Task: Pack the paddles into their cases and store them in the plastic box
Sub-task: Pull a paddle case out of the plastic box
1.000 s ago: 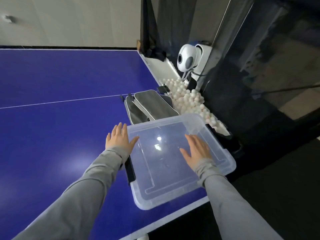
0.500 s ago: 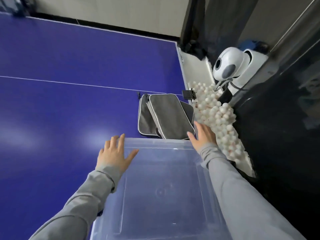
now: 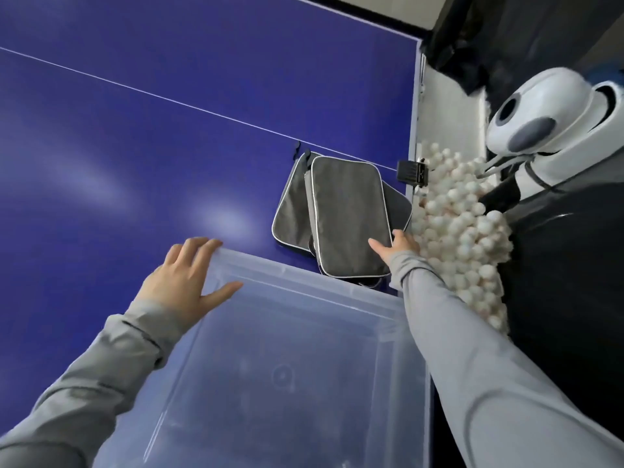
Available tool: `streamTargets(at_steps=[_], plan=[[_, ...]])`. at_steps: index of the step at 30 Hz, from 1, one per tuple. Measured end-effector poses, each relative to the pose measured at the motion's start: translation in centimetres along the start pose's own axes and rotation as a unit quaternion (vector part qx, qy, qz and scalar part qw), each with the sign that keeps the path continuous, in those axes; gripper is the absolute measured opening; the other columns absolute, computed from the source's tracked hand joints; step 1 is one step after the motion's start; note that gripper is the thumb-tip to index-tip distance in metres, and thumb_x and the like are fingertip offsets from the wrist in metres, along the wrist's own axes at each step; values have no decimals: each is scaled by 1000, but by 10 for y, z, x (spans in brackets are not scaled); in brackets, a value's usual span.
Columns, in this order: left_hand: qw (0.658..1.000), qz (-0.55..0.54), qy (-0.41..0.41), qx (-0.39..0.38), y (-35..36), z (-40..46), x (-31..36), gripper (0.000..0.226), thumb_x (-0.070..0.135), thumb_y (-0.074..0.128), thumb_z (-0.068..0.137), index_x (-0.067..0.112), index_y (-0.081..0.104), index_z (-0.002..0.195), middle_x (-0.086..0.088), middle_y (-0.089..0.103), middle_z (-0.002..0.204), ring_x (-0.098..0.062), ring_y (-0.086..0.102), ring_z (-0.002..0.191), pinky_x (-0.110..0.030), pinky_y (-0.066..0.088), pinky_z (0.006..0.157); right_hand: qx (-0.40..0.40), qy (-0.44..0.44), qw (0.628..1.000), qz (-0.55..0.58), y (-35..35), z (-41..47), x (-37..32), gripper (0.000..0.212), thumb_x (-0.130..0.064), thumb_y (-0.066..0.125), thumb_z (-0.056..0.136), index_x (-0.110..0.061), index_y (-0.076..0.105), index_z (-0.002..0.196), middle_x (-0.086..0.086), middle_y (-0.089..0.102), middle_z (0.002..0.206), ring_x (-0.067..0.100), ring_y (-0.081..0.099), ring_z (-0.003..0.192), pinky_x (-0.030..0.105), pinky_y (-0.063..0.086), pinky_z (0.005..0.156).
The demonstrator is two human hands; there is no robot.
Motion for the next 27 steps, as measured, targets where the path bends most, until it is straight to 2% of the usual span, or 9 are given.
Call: streamTargets(at_steps=[3, 8, 15, 18, 23, 25, 27], plan=[[1000, -4, -9, -11, -3, 0, 2, 114, 91, 2, 63, 12, 52, 129, -6, 52, 125, -31, 51, 113, -38, 52, 59, -16, 22, 999, 39, 5, 14, -2, 73, -52, 62, 81, 1, 43, 128, 22, 48, 132, 34, 44, 125, 38, 35, 105], [1000, 0, -8, -25, -6, 0, 6, 105, 86, 8, 71, 9, 57, 123, -8, 58, 118, -33, 58, 103, -36, 51, 48, -7, 40, 995, 95, 7, 33, -13, 81, -48, 68, 78, 2, 36, 133, 21, 46, 137, 33, 43, 128, 36, 32, 108], [1000, 3, -9, -20, -7, 0, 5, 108, 88, 4, 68, 13, 55, 127, -4, 55, 122, -28, 56, 107, -34, 51, 50, 29, 26, 988, 150, 4, 38, -19, 87, -43, 80, 65, -2, 37, 128, 20, 47, 131, 33, 46, 122, 36, 36, 102], [1000, 5, -8, -23, -8, 0, 5, 108, 88, 4, 68, 13, 55, 127, -4, 56, 122, -28, 56, 106, -35, 52, 50, 54, 7, 983, 176, -5, 38, -24, 86, -37, 84, 63, -3, 37, 126, 18, 50, 128, 33, 49, 118, 36, 38, 100], [1000, 10, -6, -11, -5, -1, 1, 112, 89, 0, 65, 14, 52, 130, -4, 54, 125, -28, 53, 112, -36, 54, 55, 100, -19, 962, 254, -22, 26, -38, 73, -29, 86, 61, -8, 42, 116, 12, 59, 116, 29, 57, 103, 28, 40, 83], [1000, 13, -7, -11, -4, -1, 0, 115, 91, -2, 62, 16, 50, 131, -2, 52, 127, -26, 51, 114, -36, 54, 57, 122, -37, 948, 291, -29, 17, -47, 71, -27, 87, 59, -8, 44, 114, 12, 59, 116, 28, 57, 104, 28, 41, 85], [1000, 11, -7, -7, -2, -1, -2, 109, 91, 8, 62, 18, 49, 132, 0, 51, 127, -24, 50, 115, -35, 53, 57, 143, -52, 935, 320, -37, 6, -57, 69, -26, 87, 59, -9, 47, 112, 13, 60, 114, 29, 57, 105, 33, 45, 92]])
Point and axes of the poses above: each hand's wrist, its own z-axis towards the middle knuckle, its own y-axis out of the palm, x = y × z, the point moved 3 cm from there along z, towards the middle knuckle
